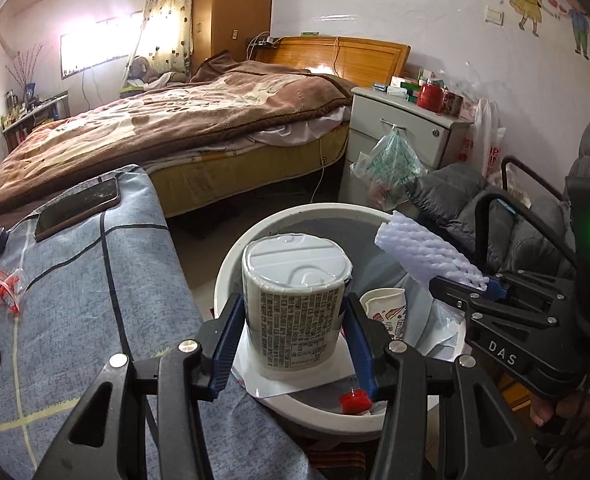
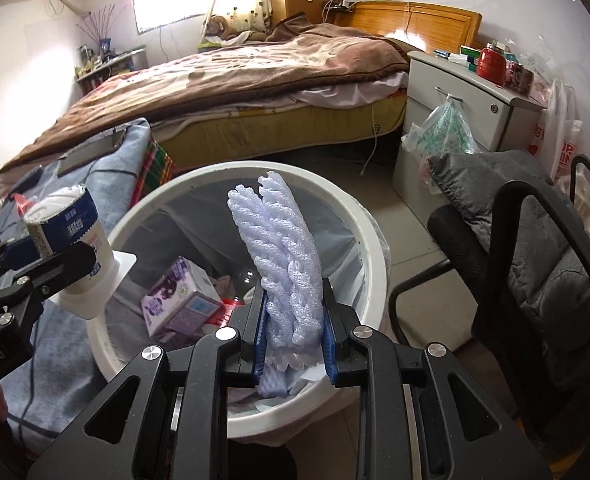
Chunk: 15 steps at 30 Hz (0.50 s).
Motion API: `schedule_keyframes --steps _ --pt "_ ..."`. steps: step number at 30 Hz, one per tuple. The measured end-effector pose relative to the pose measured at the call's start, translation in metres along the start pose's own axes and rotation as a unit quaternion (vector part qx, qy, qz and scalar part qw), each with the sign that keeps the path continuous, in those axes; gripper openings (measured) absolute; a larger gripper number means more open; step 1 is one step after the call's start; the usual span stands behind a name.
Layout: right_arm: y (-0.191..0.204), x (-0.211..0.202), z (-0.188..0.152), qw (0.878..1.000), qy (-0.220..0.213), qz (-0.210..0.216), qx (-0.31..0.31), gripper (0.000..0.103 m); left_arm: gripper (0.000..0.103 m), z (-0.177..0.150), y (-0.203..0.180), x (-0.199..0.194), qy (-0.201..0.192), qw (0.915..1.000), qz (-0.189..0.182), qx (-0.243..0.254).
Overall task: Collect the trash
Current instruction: 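Carry both items over the white bin and open both tools to drop them, then move both open tools back over the table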
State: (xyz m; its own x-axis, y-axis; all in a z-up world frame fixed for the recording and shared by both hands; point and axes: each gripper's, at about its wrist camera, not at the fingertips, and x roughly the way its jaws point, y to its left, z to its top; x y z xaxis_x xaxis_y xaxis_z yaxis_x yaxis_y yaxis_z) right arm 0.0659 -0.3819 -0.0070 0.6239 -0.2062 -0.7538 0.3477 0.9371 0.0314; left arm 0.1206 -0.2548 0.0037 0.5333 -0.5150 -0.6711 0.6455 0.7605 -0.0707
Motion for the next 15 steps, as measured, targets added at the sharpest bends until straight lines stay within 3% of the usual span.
schedule_keyframes --steps 5,6,8,10,15 --pt "0.001 0.003 0.0 1.0 0.006 -0.001 -0.003 0.027 0.053 0.0 0.0 0.002 0.002 1.0 -0.001 -0.004" --pt "0.001 0.003 0.0 1.0 0.007 -0.008 -0.005 0.029 0.06 0.0 0.001 0.002 0.002 1.0 -0.001 -0.007" --pt "0.002 0.005 -0.001 1.0 0.008 -0.013 -0.008 0.036 0.067 0.0 0.003 0.0 -0.001 0.9999 -0.002 -0.011" --pt "0.002 0.004 -0.001 1.0 0.007 -0.011 -0.007 0.056 0.067 0.0 0.004 -0.002 -0.003 0.9999 -0.003 -0.013" --pt "0.005 -0.001 -0.002 1.0 -0.001 -0.012 -0.006 0.058 0.069 -0.001 0.01 -0.006 -0.008 0.9998 0.002 -0.019"
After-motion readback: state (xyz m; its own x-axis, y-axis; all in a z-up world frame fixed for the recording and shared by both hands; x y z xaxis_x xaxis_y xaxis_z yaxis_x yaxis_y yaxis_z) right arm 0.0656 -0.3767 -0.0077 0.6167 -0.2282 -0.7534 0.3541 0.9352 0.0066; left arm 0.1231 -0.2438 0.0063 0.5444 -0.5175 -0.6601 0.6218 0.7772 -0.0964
